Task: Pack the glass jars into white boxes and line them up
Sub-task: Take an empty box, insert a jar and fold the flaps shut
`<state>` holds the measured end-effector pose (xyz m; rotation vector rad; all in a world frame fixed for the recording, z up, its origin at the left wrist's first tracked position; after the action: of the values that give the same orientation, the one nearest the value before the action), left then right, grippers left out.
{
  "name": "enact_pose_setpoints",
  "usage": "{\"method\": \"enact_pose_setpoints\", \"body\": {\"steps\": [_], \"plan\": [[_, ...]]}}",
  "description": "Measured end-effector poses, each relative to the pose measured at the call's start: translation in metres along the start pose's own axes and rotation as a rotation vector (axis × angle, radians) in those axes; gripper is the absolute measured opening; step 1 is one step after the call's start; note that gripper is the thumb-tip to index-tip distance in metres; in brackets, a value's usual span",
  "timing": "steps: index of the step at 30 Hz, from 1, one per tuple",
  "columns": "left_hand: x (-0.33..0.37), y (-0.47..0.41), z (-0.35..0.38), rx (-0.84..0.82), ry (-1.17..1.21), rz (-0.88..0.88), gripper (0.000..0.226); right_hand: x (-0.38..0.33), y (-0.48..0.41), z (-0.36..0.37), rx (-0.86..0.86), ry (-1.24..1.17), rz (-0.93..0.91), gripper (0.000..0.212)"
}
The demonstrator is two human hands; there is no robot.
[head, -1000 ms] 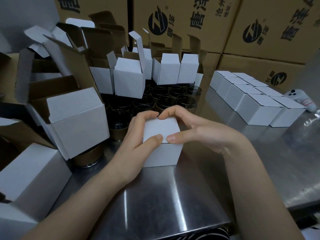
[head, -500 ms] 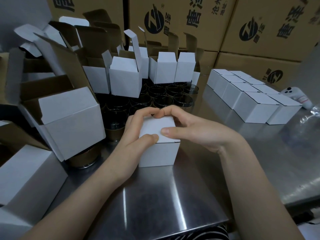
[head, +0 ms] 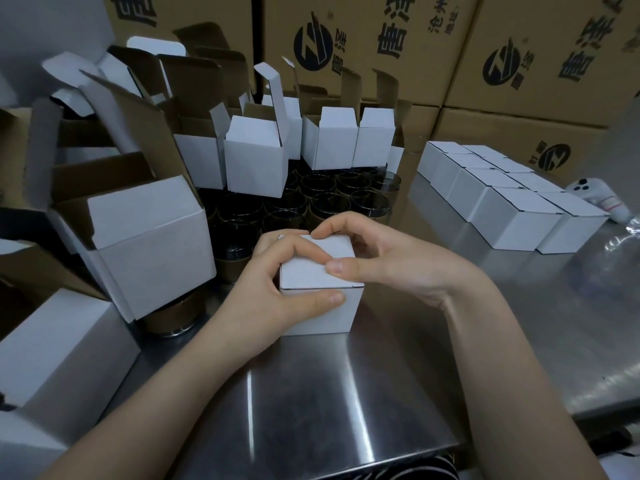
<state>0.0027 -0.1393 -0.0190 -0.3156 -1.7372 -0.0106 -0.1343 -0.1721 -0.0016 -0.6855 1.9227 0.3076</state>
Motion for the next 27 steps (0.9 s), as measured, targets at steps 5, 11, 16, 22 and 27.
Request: {"method": "enact_pose_setpoints", "body": {"steps": [5,11,16,22,27], "plan": [[0.002,0.000,-0.003,0.046,-0.008,0.063,0.030,0.000,0.002,0.000,0.002,-0.015,-0.011,0.039],[0.001,0.000,-0.004,0.082,-0.004,0.075,0.023,0.002,0.003,0.000,0.002,0.010,-0.012,0.031],[0.000,0.000,-0.004,0.105,0.014,0.062,0.028,-0.002,0.005,0.004,-0.067,0.082,-0.031,0.065],[0.000,-0.002,-0.004,0.097,-0.012,0.047,0.033,-0.002,0.006,0.006,0.017,0.197,-0.101,0.077],[0.001,-0.002,-0.001,0.057,-0.028,0.056,0.029,-0.002,0.013,-0.001,0.105,0.215,-0.128,0.071]]}}
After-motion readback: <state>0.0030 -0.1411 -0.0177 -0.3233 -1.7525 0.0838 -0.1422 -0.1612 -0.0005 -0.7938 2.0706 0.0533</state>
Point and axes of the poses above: each hand's wrist, its own y-axis away from the middle knuckle, its own z-axis out of the palm, x = y × z, the point moved 7 cm from there along -y, towards the middle knuckle, and after that the axes turned 8 degrees about -z, right-handed, at the moved point
